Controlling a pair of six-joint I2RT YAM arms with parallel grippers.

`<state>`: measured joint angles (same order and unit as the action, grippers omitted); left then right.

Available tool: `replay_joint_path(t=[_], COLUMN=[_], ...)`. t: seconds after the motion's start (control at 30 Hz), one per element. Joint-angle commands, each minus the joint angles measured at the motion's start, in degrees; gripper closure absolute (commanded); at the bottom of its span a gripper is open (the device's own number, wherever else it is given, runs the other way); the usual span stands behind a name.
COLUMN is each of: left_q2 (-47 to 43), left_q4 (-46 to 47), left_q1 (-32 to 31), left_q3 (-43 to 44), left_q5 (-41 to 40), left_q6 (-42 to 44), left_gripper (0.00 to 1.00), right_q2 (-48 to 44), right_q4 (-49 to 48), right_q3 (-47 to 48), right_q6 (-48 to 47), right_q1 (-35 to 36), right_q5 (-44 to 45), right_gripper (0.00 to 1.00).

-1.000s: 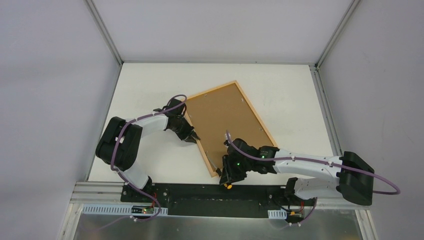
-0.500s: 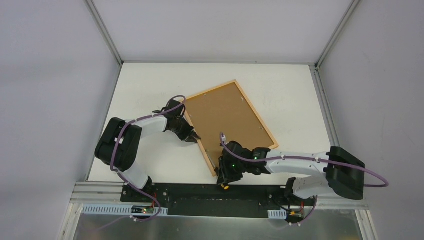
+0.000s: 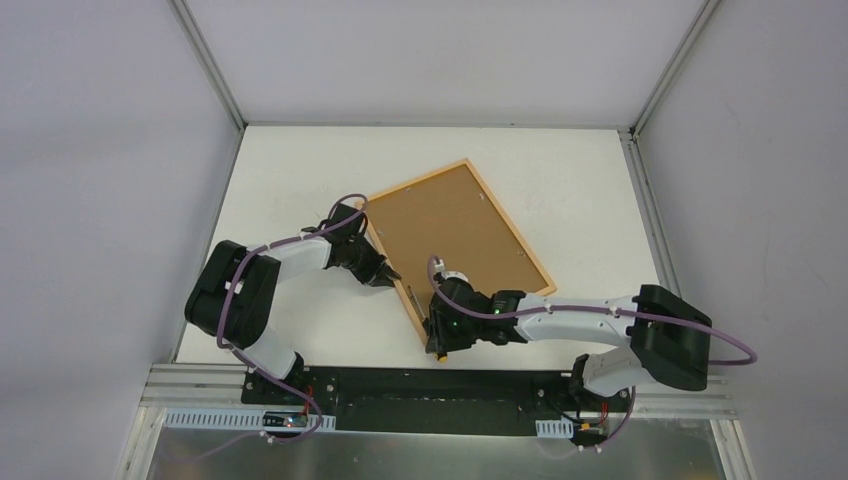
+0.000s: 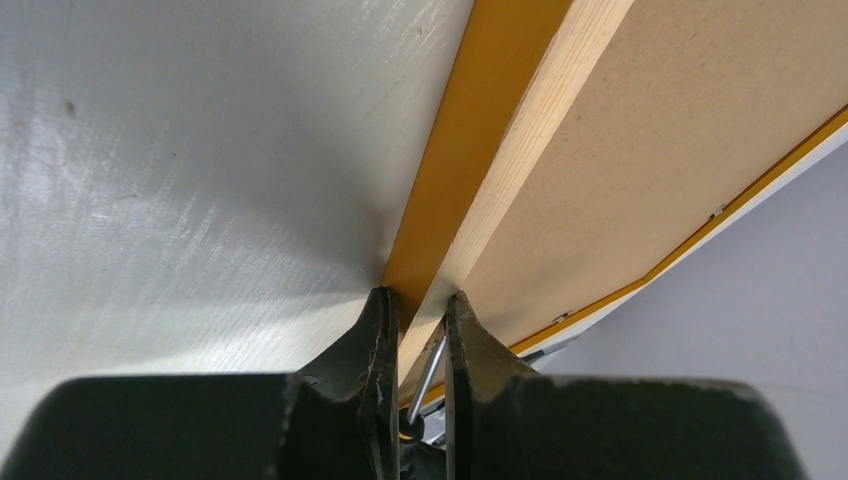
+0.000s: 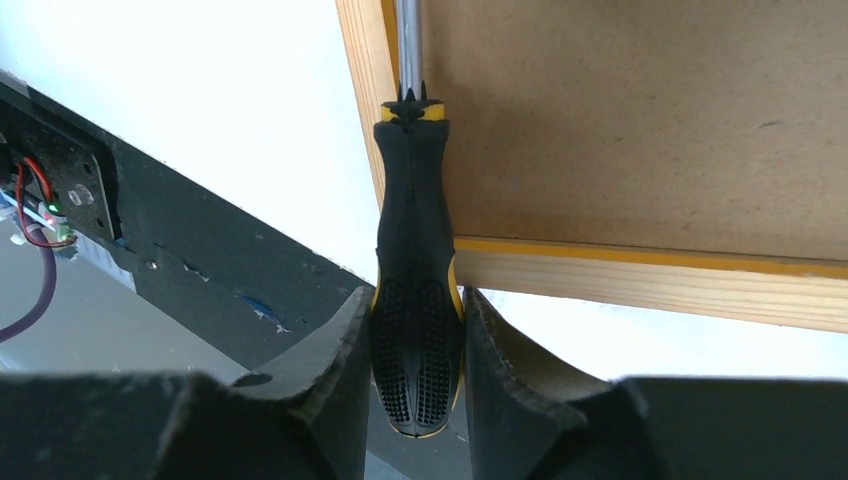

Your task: Take the photo out of the frame

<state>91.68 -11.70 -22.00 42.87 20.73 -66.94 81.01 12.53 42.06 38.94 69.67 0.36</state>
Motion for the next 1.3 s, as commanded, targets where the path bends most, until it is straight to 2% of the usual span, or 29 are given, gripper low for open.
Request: replay_joint_path(t=[0.0, 0.17, 0.3, 0.33, 0.43, 0.6, 0.8, 1.0, 1.13, 1.27], left_q2=[4.1, 3.9, 0.8, -0.7, -5.8, -13.6, -18.7, -20.2, -20.2, -20.1], left_q4=[-10.5, -11.2, -11.3, -11.3, -13.5, -18.8, -19.8, -18.4, -17.1, -17.1], left_q1=[0.5, 0.5, 0.5, 0.5, 0.5, 1.8, 4.4, 4.4, 4.3, 4.3], left_q3=[-3.3, -1.2, -0.4, -0.2, 1.8, 4.7, 3.2, -0.1, -0.7, 0.2], left_q5=[-9.5, -9.0, -9.5, -9.7, -10.9, -15.0, -11.1, -5.7, -3.4, -2.0], left_q6=[0.9, 5.2, 9.4, 10.8, 14.5, 20.9, 25.1, 21.9, 20.3, 20.1], left_gripper=[1.00, 0.99, 0.52, 0.43, 0.27, 0.13, 0.09, 0.09, 0.10, 0.11], right_q2=[-6.5, -13.7, -18.7, -20.0, -23.4, -26.8, -25.9, -24.6, -21.3, -17.8], right_q4=[-0.5, 7.8, 14.0, 15.6, 19.5, 21.9, 21.1, 26.6, 38.1, 44.2], right_q3=[3.8, 7.2, 6.7, 6.2, 4.3, 1.5, 0.6, 4.6, 9.9, 14.7], right_q6=[-0.9, -2.3, -2.9, -3.2, -3.2, -2.4, -0.2, -1.5, -1.2, -3.3], right_q1=[-0.6, -1.8, -5.1, -6.1, -9.5, -12.5, -12.6, -13.9, -20.1, -33.4], right_q5=[5.0, 6.5, 8.7, 9.3, 9.4, 5.9, 3.5, 11.3, 26.1, 35.9], right_gripper=[1.00, 1.00, 1.00, 1.00, 1.00, 1.00, 1.00, 1.00, 1.00, 1.00])
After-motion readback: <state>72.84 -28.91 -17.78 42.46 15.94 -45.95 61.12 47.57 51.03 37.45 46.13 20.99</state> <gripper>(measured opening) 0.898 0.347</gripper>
